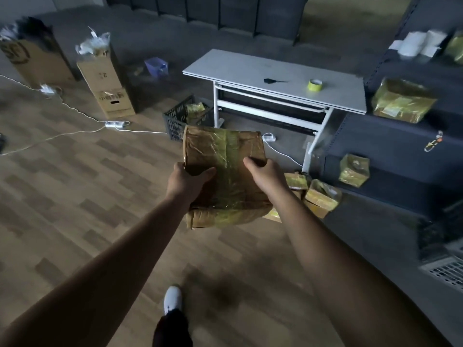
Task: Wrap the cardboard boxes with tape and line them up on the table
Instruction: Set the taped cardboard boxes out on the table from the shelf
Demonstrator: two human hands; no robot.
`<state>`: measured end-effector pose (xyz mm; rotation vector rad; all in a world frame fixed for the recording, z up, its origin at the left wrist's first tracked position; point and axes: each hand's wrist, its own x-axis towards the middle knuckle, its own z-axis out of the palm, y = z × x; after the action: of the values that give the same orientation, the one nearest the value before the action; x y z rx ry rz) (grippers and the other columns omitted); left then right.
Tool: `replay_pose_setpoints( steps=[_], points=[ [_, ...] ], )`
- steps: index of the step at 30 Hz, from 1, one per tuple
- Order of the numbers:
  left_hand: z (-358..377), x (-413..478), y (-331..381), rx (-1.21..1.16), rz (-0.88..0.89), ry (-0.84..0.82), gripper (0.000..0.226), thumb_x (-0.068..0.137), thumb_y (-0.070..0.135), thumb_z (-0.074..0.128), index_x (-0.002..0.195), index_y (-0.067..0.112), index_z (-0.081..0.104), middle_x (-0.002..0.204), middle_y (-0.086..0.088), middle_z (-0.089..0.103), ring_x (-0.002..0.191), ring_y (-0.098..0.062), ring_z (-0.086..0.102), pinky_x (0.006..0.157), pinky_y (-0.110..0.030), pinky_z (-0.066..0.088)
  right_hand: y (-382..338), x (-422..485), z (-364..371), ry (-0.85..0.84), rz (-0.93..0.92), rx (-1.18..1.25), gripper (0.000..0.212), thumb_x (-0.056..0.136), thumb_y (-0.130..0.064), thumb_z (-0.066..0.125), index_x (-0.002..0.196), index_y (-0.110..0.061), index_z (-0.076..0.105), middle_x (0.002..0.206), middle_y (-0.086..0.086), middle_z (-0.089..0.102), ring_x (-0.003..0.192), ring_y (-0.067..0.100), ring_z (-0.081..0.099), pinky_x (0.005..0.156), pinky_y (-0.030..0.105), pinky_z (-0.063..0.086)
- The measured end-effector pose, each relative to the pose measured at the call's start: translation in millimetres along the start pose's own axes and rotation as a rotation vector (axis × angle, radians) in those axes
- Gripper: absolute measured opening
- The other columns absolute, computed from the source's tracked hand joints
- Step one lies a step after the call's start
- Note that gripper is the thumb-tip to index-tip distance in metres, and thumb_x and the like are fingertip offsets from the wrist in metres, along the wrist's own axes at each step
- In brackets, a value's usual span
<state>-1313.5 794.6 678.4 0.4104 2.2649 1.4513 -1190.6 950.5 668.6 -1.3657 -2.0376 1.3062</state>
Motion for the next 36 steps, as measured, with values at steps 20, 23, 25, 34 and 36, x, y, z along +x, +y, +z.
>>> replay_pose_setpoints(
  steps=[20, 23, 25, 34, 36],
  points=[
    [75.0, 446.4, 89.9, 0.133, 0.13, -0.36, 0.059, 0.068, 0.045, 0.083, 0.114, 0.013, 0.065, 0.102, -0.003, 0.07, 0.095, -0.022, 0.066, 0.076, -0.029, 0.051, -121.8, 354.4, 97.4, 0.241, 0.206, -0.042, 0.043, 0.086, -0.059, 0.057, 0.1, -0.019, 0.053, 0.082, -0.004, 0.058, 0.078, 0.015, 0.06, 0.068, 0.032, 0.051],
    [106.1, 501.0, 99.6, 0.191, 0.112, -0.403, 0.072, 0.063, 0.05, 0.085, 0.118, 0.011, 0.06, 0.104, -0.004, 0.068, 0.096, -0.022, 0.064, 0.082, -0.035, 0.054, -114.0, 406.8, 101.3, 0.273, 0.206, -0.009, 0.049, 0.087, -0.056, 0.059, 0.106, -0.011, 0.06, 0.087, 0.003, 0.063, 0.079, 0.019, 0.062, 0.065, 0.029, 0.049],
    [132.6, 536.7, 106.4, 0.214, 0.091, -0.44, 0.079, 0.059, 0.048, 0.088, 0.12, 0.009, 0.056, 0.106, -0.006, 0.067, 0.097, -0.024, 0.063, 0.085, -0.037, 0.054, -105.1, 444.6, 100.0, 0.267, 0.22, 0.025, 0.047, 0.087, -0.055, 0.059, 0.102, -0.01, 0.063, 0.079, -0.001, 0.063, 0.069, 0.015, 0.06, 0.055, 0.025, 0.042],
    [251.3, 662.5, 135.0, 0.388, 0.093, -0.614, 0.072, 0.063, 0.041, 0.087, 0.12, 0.013, 0.054, 0.106, -0.009, 0.067, 0.096, -0.028, 0.065, 0.084, -0.042, 0.055, -65.3, 587.3, 94.0, 0.362, 0.394, 0.147, 0.046, 0.088, -0.06, 0.051, 0.094, -0.016, 0.06, 0.079, -0.002, 0.061, 0.077, 0.019, 0.057, 0.059, 0.027, 0.037],
    [277.3, 675.7, 136.8, 0.448, 0.097, -0.673, 0.068, 0.064, 0.038, 0.087, 0.119, 0.013, 0.058, 0.108, -0.008, 0.067, 0.098, -0.027, 0.064, 0.089, -0.043, 0.053, -49.5, 599.9, 92.8, 0.401, 0.469, 0.153, 0.05, 0.091, -0.062, 0.044, 0.095, -0.014, 0.057, 0.089, 0.002, 0.061, 0.08, 0.021, 0.055, 0.065, 0.03, 0.039]
  ],
)
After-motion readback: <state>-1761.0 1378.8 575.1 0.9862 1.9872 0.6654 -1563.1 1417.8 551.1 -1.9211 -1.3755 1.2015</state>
